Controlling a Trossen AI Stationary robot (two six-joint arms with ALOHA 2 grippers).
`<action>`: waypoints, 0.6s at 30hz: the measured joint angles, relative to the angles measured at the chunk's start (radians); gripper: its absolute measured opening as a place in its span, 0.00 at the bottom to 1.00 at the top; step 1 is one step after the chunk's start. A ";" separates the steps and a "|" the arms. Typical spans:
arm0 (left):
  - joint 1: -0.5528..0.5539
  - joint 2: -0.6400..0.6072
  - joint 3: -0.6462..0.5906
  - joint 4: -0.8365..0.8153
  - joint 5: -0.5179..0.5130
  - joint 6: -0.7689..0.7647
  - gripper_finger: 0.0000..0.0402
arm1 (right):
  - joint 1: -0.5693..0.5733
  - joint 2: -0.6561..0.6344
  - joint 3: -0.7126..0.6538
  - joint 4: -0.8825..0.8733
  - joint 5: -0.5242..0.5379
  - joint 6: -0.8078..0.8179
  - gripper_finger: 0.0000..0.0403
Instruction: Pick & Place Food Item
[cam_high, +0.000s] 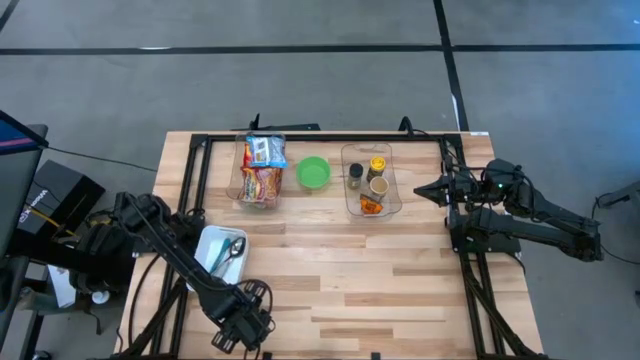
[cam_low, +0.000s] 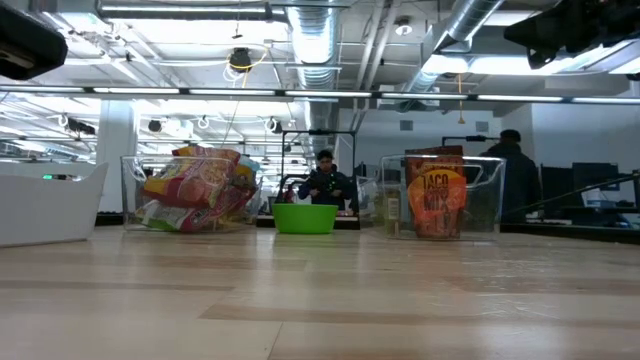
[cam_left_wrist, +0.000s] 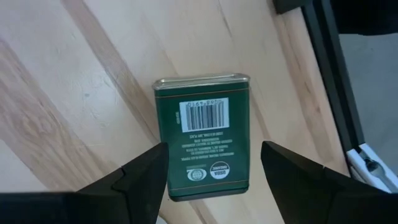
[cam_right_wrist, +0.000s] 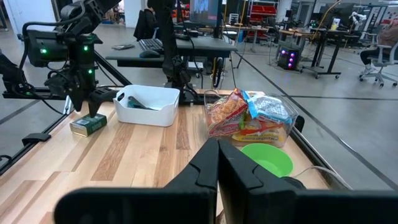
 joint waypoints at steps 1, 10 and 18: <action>0.001 -0.001 0.000 0.005 0.002 0.000 0.63 | 0.000 0.000 0.000 0.000 0.000 0.000 0.00; 0.004 -0.010 -0.001 0.006 0.006 -0.003 0.71 | 0.000 0.000 0.000 0.000 0.000 0.000 0.00; 0.004 -0.010 -0.002 0.014 -0.014 -0.059 0.86 | 0.000 0.000 0.000 0.000 0.000 0.000 0.00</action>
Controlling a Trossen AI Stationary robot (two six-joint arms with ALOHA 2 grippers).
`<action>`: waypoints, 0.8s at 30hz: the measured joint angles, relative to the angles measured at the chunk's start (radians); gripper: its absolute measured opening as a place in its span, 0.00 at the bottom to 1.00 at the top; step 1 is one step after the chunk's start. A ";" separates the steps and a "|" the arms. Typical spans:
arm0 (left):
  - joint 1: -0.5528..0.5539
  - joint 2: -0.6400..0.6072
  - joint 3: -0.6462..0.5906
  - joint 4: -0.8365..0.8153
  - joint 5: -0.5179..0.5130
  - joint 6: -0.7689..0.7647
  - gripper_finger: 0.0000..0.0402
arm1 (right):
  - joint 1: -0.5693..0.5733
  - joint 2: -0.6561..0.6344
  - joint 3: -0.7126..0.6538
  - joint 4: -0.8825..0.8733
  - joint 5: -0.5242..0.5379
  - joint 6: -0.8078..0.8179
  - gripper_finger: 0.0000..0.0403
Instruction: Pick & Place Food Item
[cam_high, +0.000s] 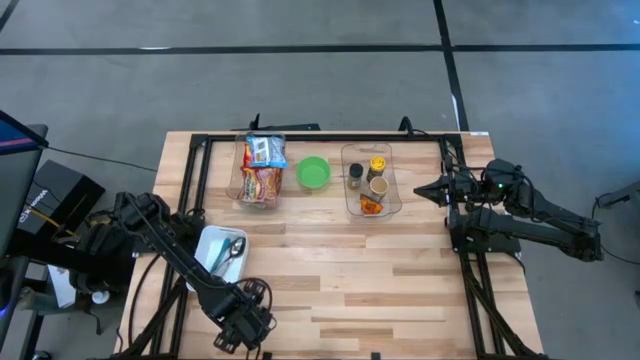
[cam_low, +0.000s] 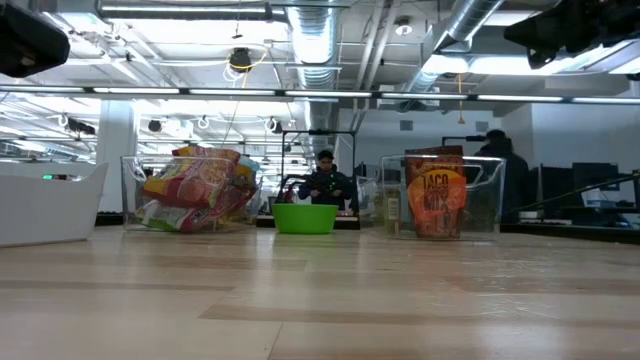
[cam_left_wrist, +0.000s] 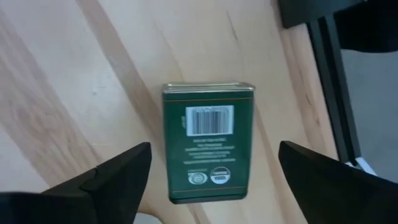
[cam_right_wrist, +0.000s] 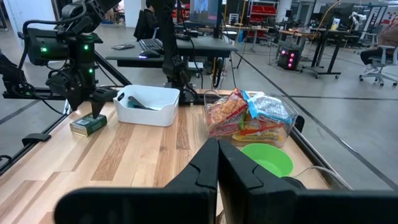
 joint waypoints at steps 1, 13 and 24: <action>0.000 0.000 -0.002 0.000 -0.009 -0.002 0.87 | 0.000 0.000 0.000 0.000 0.000 0.000 0.00; -0.026 0.000 -0.073 0.087 -0.015 -0.027 0.85 | 0.000 0.000 0.000 0.000 0.000 0.000 0.00; -0.034 0.049 -0.073 0.081 -0.032 -0.027 0.85 | 0.000 0.000 0.000 0.000 0.000 0.000 0.00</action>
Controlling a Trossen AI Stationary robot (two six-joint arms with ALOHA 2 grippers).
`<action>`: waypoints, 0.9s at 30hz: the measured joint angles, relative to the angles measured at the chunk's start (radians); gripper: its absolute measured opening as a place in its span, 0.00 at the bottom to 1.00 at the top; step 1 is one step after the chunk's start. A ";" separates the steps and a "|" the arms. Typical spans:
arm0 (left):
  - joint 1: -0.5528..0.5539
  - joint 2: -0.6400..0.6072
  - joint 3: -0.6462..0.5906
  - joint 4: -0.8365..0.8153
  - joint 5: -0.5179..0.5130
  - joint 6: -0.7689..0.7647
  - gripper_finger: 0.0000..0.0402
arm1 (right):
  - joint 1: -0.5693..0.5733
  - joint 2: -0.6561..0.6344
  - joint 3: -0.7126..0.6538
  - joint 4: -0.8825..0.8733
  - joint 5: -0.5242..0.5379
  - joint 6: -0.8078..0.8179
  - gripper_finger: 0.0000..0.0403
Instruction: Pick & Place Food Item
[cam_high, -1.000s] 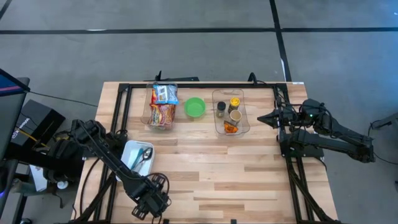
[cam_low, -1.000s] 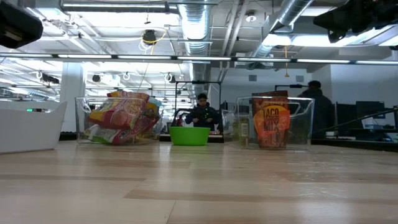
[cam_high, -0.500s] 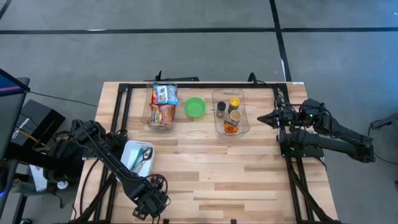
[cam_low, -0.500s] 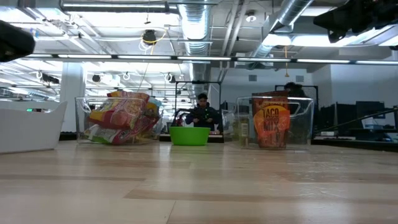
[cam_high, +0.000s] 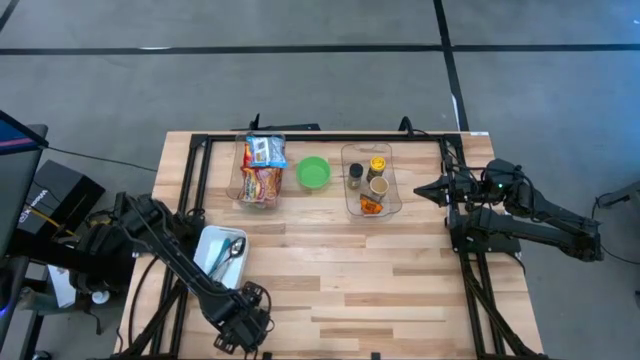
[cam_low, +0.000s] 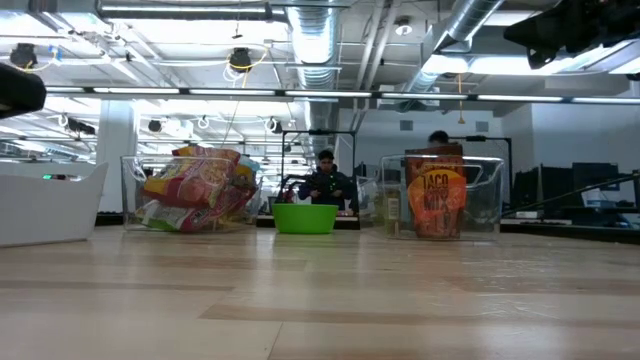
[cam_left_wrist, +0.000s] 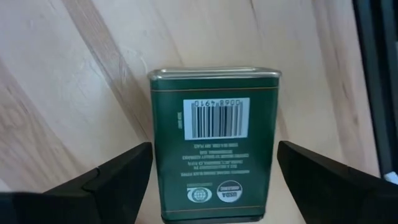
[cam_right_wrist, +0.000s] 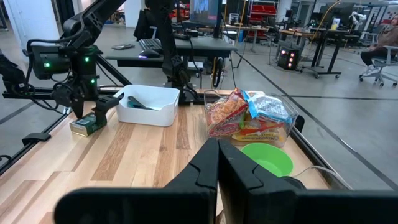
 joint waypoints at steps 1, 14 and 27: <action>0.000 0.004 0.000 0.001 0.000 0.000 0.85 | 0.000 0.000 0.000 0.000 0.000 0.000 0.00; -0.023 0.033 0.000 -0.018 -0.022 -0.016 0.85 | 0.000 0.000 0.000 0.000 0.000 0.000 0.00; -0.043 0.032 -0.014 -0.022 -0.044 -0.044 0.84 | 0.000 0.000 0.000 0.000 0.000 0.000 0.00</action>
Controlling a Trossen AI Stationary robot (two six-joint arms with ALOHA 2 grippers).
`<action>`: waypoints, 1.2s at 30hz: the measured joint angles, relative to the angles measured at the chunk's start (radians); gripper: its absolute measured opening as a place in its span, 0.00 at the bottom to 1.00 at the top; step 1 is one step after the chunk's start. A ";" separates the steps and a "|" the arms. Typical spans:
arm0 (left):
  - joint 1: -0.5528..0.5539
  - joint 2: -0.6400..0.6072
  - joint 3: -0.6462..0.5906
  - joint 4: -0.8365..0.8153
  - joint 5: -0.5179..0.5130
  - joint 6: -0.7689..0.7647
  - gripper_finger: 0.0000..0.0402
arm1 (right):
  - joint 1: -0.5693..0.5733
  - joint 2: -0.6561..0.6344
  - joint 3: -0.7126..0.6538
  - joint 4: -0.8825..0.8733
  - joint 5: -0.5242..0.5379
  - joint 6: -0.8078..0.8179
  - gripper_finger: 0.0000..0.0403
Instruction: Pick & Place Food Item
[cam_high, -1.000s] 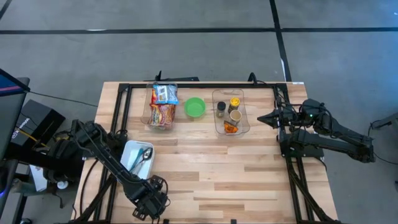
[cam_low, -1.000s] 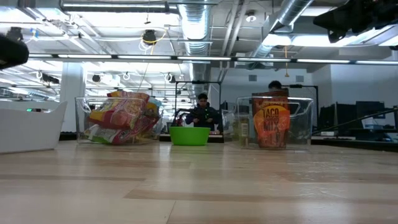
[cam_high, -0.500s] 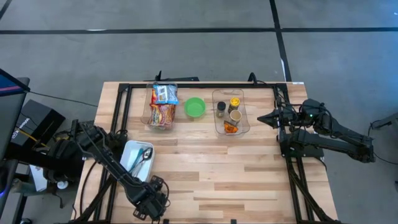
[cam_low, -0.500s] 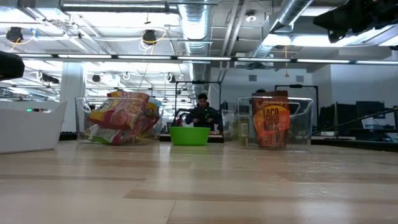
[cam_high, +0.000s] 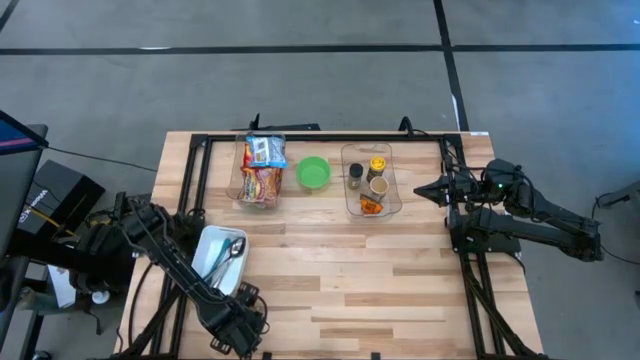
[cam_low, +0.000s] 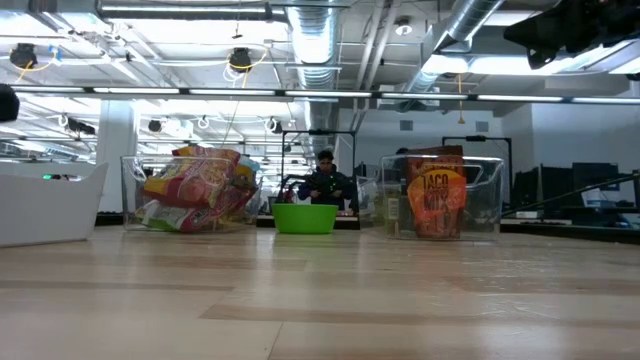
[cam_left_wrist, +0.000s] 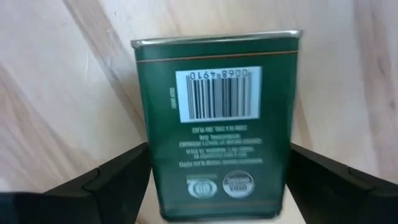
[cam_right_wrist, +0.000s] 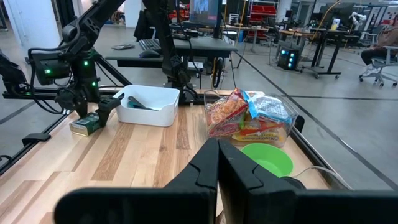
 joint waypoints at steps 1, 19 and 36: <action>0.002 0.000 -0.012 0.016 0.000 -0.001 0.84 | 0.000 0.000 0.000 0.000 0.000 0.000 0.00; 0.004 -0.012 -0.040 0.052 0.000 -0.018 0.80 | 0.000 0.000 0.000 0.000 0.000 0.000 0.00; 0.011 -0.014 -0.040 0.070 0.003 -0.017 0.69 | 0.000 0.000 0.000 0.000 0.000 0.000 0.00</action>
